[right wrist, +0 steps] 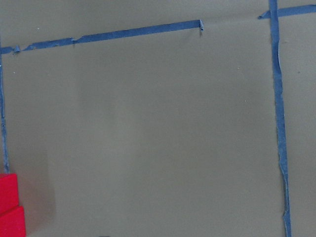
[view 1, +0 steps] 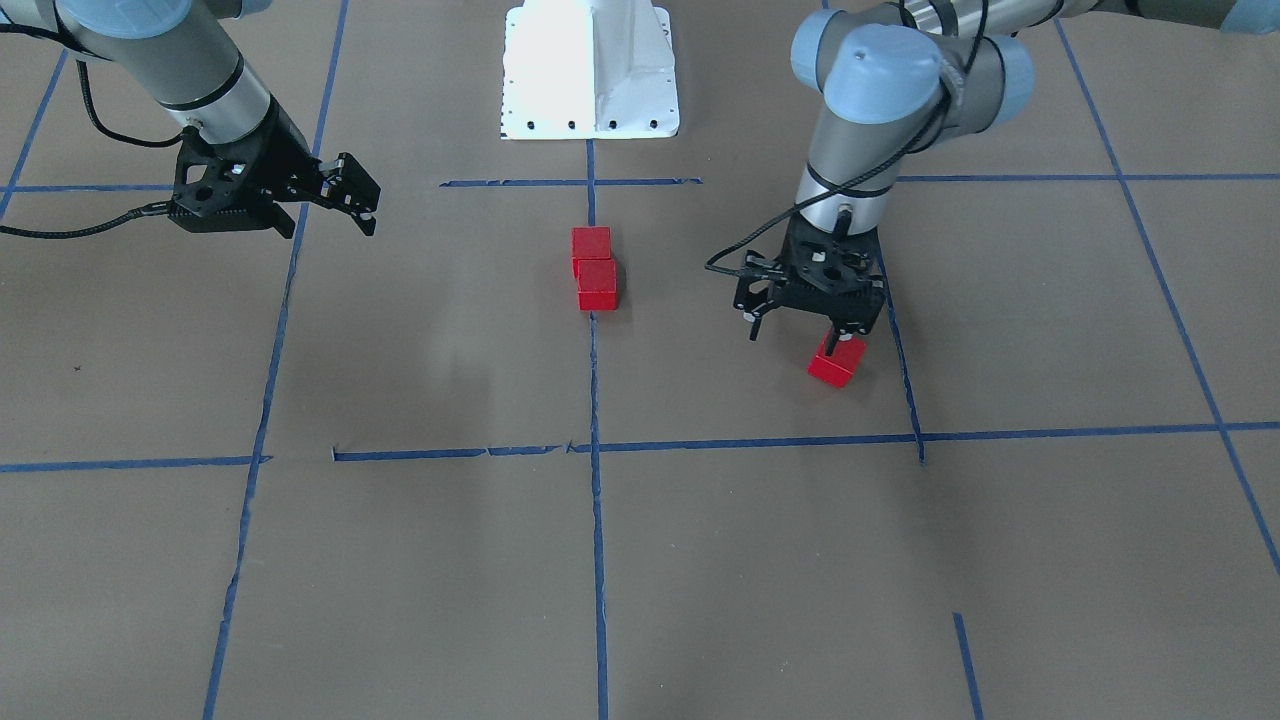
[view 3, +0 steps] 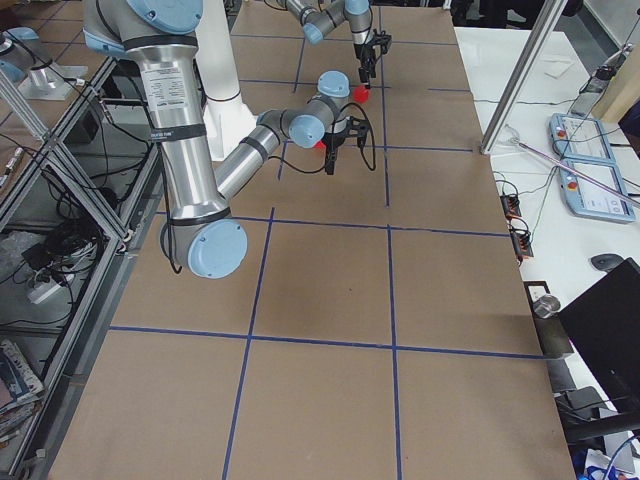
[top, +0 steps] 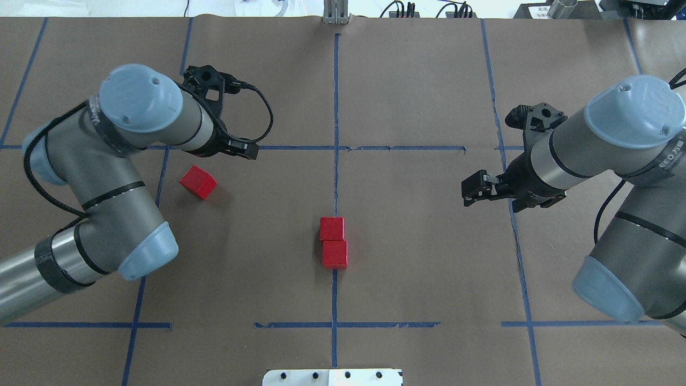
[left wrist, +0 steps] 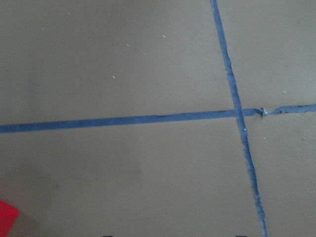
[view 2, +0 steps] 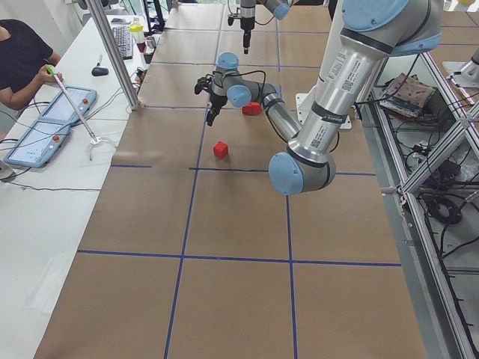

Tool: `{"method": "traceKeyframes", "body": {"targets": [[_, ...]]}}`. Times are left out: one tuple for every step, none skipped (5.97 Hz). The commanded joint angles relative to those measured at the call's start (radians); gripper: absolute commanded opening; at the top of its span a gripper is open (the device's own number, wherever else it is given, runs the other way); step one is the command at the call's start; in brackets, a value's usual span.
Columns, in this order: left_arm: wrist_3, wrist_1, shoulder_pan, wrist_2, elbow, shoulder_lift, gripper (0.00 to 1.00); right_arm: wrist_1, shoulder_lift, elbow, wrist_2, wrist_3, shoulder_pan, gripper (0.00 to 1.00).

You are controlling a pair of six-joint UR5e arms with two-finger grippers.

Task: Form red blocks into L shape at center
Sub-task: 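Open the left gripper and move it to the last red cube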

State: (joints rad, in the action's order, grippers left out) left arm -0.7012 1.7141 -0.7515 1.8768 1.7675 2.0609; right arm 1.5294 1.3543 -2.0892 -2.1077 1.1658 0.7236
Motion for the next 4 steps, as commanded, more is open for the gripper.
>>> {"method": "traceKeyframes", "body": {"targets": [[0.216, 0.001, -0.066, 0.108, -0.061, -0.028, 0.91, 0.000, -0.001, -0.002, 0.000, 0.002, -0.003, 1.00], [0.210, 0.004, -0.059, 0.120, -0.083, -0.030, 1.00, 0.000, -0.001, -0.003, 0.002, 0.002, -0.003, 1.00], [0.192, 0.010, -0.055, 0.131, -0.115, -0.022, 1.00, -0.002, -0.001, -0.003, 0.000, 0.002, -0.003, 1.00], [0.189, 0.024, -0.052, 0.158, -0.118, -0.028, 1.00, -0.002, -0.006, -0.002, 0.002, 0.002, -0.003, 1.00]]}}
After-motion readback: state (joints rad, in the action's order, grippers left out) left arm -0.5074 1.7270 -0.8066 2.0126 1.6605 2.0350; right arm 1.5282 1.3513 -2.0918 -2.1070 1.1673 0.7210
